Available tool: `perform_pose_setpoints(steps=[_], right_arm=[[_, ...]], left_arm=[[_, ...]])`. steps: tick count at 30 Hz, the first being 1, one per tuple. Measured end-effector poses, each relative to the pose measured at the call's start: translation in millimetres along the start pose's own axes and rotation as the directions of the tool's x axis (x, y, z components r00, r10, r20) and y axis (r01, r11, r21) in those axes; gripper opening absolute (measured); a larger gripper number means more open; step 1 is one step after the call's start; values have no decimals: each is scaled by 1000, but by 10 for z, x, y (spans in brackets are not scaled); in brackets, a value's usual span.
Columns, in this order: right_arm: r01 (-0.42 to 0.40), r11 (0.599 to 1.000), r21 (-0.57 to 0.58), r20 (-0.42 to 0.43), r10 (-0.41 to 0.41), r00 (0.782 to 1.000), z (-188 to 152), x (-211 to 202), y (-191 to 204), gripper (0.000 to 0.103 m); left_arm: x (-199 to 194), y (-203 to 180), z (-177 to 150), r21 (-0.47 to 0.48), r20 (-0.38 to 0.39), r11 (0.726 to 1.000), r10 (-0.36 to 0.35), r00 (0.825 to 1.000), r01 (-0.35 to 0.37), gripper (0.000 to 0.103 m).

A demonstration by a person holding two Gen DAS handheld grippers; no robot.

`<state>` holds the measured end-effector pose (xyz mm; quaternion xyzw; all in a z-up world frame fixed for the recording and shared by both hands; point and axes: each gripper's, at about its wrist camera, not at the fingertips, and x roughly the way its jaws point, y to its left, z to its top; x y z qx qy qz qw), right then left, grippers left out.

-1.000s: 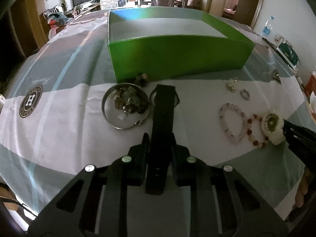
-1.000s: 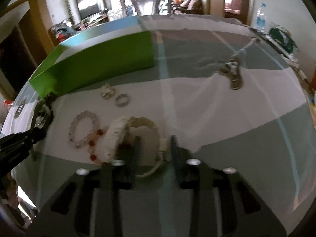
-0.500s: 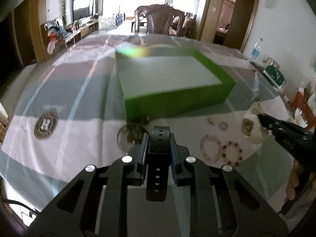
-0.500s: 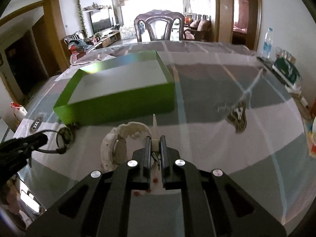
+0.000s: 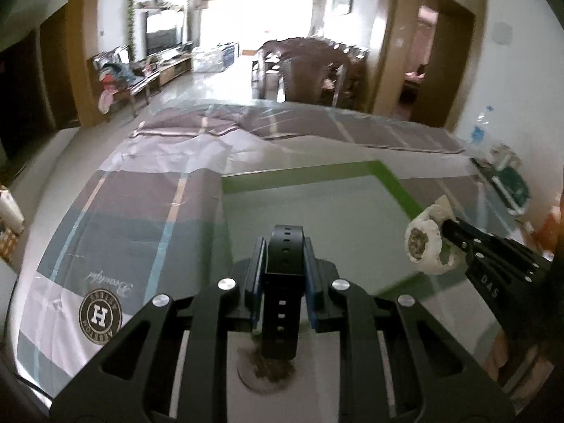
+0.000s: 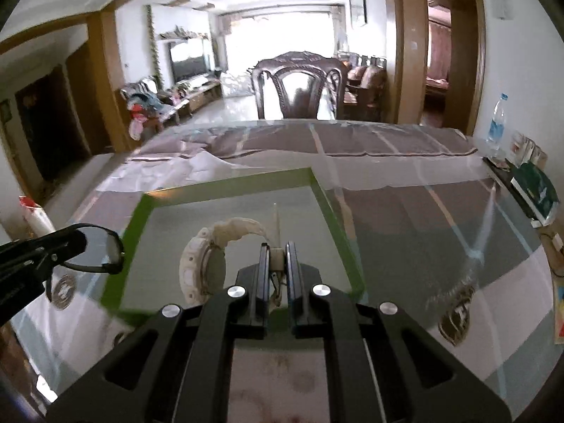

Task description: Organize jewelry

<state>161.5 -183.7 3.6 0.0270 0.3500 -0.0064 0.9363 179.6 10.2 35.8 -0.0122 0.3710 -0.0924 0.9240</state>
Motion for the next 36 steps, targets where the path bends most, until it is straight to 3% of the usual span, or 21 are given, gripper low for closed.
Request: perform_pose_setpoints(steps=[5,6,8,10,12,14,19,28,33,36], right_arm=[[9,1000,1,-53,-8,999,-35,312,42,18],[17,1000,1,-48,-17,999,-57,289,31,26],[23,1000,-6,-20,-23,1000,-78,192,6,37],[93,995,-27,12,-93,996,-69,103,-43,40],[176,984,-34,15,-176,984,-32,104,-129,51],[237,971,-24,-30,-237,971,13,221,-276,54],[273,961,-51,-185,-278,943,-89,595,-487,54],[237,971,-43,-191,-241,952,-332,397,-386,57],[215,977,9,-25,-214,976,-366,-10,-415,57],[144,988,47,-12,-144,990,-556,-349,-488,63]], left_arm=[[273,33,-5,-26,-31,1000,-15,999,14,21],[272,46,-24,-27,-30,1000,-16,999,15,24],[229,44,-94,-16,-21,1000,-10,1000,9,38],[171,55,-147,-16,-9,1000,-5,1000,5,45],[145,63,-186,-18,-15,1000,-13,1000,13,45],[155,54,-235,-16,-30,1000,-20,999,20,47],[243,11,-317,4,-55,1000,-17,998,17,52],[339,147,-450,-27,-87,1000,-4,996,1,58],[219,230,-571,-45,-83,999,-15,996,11,60],[69,306,-734,-46,-58,999,-1,998,-2,64]])
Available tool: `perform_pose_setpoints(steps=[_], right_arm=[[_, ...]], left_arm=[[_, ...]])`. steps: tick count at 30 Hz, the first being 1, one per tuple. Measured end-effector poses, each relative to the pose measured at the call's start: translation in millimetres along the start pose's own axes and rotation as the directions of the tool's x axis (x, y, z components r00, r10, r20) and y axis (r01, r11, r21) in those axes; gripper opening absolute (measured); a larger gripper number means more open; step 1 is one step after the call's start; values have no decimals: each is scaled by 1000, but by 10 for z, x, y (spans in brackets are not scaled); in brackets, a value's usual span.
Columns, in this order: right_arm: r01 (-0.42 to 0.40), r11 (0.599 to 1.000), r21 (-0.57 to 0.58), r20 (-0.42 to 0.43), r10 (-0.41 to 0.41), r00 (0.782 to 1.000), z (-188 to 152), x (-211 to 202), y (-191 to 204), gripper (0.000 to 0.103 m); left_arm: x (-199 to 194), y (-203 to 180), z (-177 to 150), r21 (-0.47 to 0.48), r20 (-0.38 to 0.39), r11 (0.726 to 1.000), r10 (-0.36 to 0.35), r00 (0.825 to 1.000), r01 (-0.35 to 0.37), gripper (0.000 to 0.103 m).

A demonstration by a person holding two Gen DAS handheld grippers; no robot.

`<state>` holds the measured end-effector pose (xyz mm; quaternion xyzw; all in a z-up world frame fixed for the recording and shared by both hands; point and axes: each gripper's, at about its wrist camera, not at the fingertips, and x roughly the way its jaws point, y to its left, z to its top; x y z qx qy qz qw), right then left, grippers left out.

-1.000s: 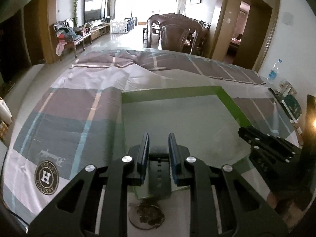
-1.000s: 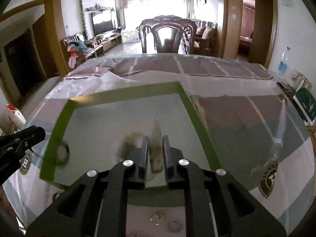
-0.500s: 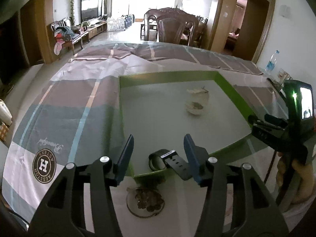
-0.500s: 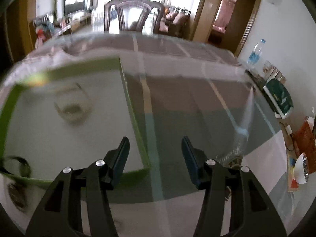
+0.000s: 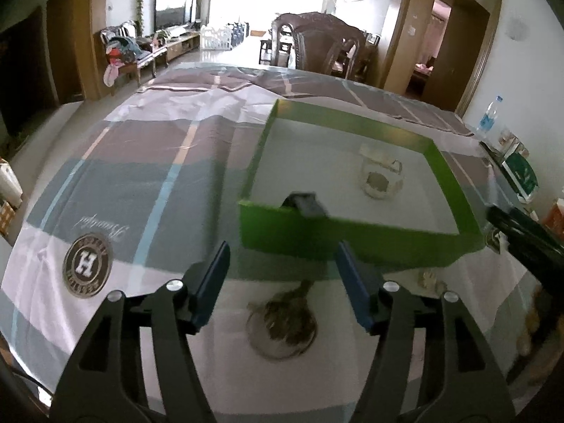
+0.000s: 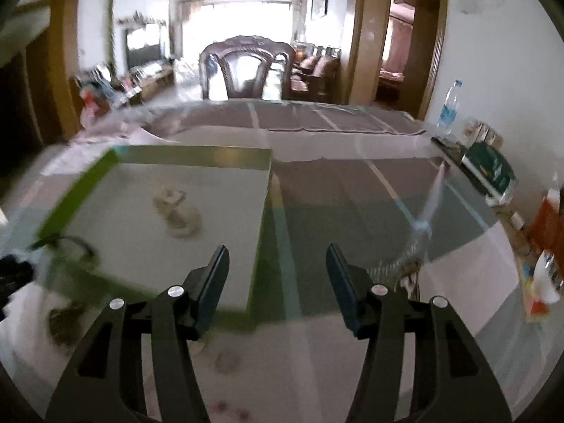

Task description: Organize jewelry

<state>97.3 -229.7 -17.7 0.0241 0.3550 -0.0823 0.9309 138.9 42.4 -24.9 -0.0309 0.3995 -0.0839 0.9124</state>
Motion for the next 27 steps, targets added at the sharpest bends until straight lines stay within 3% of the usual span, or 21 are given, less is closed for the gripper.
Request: perform_pose_setpoints(steps=[6,10,15,20,27], right_arm=[[-20,1000,16,-151,23,988,-660,42,-228,66],[-25,996,87,-234,45,971,-852,250,-334,66],[-100,989,106,-222,121,968,-939,127,-270,67],[-99,995,-16,-208,93,974,-1037,10,2,67],[-74,996,-48,-179,64,982,-1107,75,81,66]], left_arm=[[15,99,-319,-19,-54,1000,4,999,-5,66],[48,118,-517,-28,-95,1000,10,995,-13,68],[64,79,-674,-17,-108,1000,2,994,-4,71],[121,-4,-738,7,-106,1000,5,994,-4,71],[211,69,-709,-16,-107,1000,-22,994,21,43]])
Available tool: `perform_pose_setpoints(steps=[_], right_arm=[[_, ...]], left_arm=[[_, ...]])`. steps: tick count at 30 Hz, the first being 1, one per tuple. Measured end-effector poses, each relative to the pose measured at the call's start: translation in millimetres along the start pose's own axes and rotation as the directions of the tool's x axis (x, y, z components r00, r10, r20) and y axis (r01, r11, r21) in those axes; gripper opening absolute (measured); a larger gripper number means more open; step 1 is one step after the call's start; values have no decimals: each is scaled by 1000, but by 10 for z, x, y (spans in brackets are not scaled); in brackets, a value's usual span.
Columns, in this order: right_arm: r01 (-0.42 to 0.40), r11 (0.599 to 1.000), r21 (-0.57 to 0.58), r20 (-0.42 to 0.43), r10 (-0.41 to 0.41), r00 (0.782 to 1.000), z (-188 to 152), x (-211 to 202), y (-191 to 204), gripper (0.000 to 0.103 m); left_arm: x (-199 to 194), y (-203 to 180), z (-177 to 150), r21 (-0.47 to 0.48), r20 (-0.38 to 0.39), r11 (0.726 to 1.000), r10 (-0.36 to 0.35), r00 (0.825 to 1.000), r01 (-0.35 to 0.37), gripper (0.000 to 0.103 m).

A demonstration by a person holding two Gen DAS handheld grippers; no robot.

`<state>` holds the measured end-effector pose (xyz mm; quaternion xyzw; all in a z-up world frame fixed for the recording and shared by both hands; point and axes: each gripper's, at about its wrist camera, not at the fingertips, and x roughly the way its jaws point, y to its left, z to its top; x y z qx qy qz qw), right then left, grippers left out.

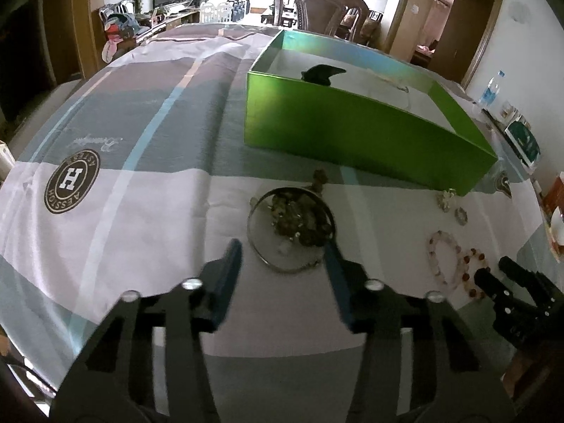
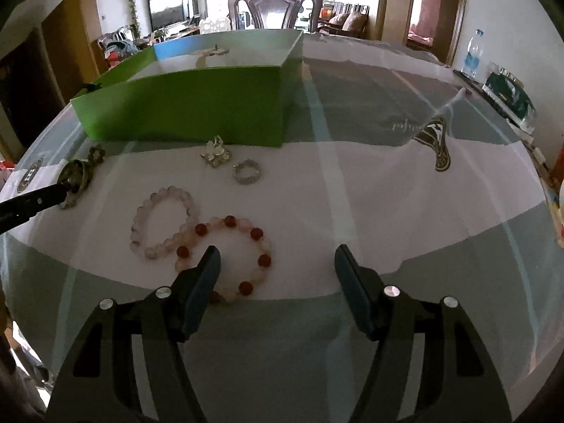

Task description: Organize jewelry

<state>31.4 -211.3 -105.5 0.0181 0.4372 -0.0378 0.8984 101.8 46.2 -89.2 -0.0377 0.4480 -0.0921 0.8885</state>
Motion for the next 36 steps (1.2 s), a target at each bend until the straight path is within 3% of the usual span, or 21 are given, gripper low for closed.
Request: perform_pose_setpoints(steps=[5,8,14,23,24,25,26,28,31,36], right_arm=[[8,1000,-2,35,-8,999,-37,17,21,67],[3,1000,-1,39,-3,999,-27,18,16,67],[-2,1000,-1,43,2,999,-16,13,21,68],[-10,1000,-4,41,10,999,-7,19,13,68],[-13,1000,-5,40,14,999,-11,18,15,69],[-14,1000,-7,40,14,999,-8,19,19,69],[-14,1000,-8,39,14,999,-5,21,22,70],[-16,1000,-10,38,17,999,-3,22,28,71],[-17,1000,-12,37,18,999,-3,25,36,72],[-18,1000,-12,37,18,999,-4,24,39,73]], left_arm=[[86,52,41,-28,2,999,-22,1000,22,41],[135,33,39,-5,8,1000,20,1000,-20,19],[61,36,36,-6,14,1000,17,1000,-17,5],[-257,-19,-50,32,52,999,-29,998,27,4],[-256,-15,-57,25,48,999,-26,999,25,6],[-254,-27,-61,26,47,999,-25,999,24,17],[-255,-41,-72,29,49,999,-25,999,23,36],[-264,-90,-100,38,61,999,-6,998,4,59],[-250,-159,-126,65,62,998,-19,998,15,70],[-69,-333,-154,117,48,992,35,998,-41,72]])
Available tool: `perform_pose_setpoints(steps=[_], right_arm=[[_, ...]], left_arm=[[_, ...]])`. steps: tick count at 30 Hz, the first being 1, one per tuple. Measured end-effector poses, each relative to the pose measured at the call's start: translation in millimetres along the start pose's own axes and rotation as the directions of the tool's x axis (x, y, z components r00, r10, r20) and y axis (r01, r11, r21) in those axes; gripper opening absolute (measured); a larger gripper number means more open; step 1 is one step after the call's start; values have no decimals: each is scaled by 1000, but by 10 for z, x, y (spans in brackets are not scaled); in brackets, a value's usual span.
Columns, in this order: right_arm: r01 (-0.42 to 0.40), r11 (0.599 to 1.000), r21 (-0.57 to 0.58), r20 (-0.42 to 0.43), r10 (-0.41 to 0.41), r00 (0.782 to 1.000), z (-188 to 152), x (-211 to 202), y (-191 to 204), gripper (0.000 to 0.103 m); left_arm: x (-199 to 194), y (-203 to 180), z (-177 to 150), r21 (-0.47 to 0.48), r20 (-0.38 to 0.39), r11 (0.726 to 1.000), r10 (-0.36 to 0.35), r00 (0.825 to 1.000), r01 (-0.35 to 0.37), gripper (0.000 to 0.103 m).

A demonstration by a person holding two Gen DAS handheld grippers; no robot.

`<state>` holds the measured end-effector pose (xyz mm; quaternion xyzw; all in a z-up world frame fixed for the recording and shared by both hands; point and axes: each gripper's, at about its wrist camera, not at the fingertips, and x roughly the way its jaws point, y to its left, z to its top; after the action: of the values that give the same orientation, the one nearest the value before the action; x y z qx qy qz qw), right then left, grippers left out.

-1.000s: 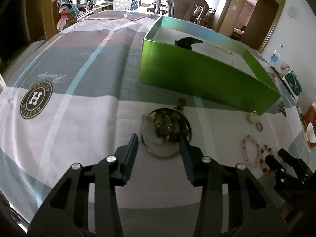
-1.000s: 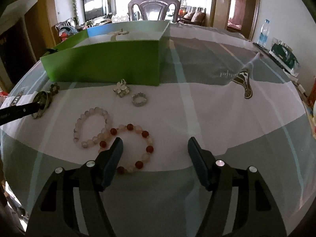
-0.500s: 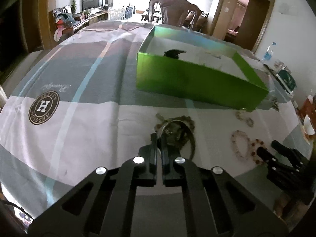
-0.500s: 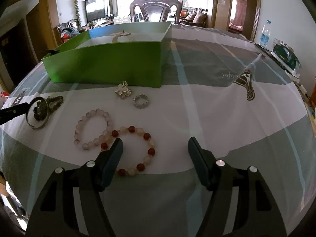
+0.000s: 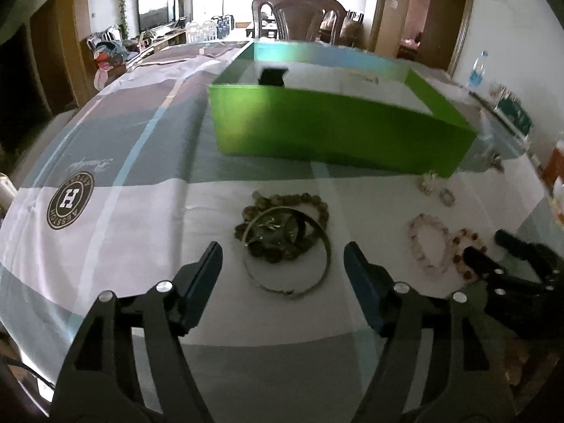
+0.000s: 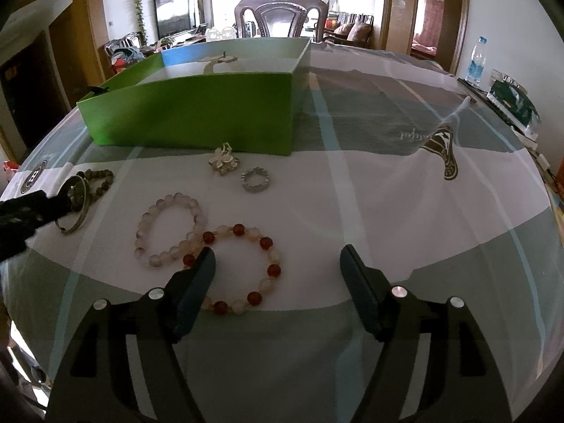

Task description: Organize jewelry

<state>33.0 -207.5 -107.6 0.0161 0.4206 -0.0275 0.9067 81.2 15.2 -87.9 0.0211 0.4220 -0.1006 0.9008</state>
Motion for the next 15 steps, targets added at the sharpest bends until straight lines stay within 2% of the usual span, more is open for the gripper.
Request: perform_pose_setpoints(steps=[4,9,12,15], right_arm=[[-5,1000,-2,-1,5,1000,-6,6,5,74],[-10,1000,-12,-5,10,1000,-8,17,12,78],[-7,1000,-11,-9,7,1000,0,28,12,80],[-3,1000,-8,-11,3,1000,2,31,8,81]], left_arm=[[151,-70,-31,19,-8,996,83,997,-82,72],[159,-121,-64,20,36,992,127,991,-128,72],[160,-130,-68,23,46,991,130,990,-131,72],[171,-94,-68,2,37,994,106,994,-106,73]])
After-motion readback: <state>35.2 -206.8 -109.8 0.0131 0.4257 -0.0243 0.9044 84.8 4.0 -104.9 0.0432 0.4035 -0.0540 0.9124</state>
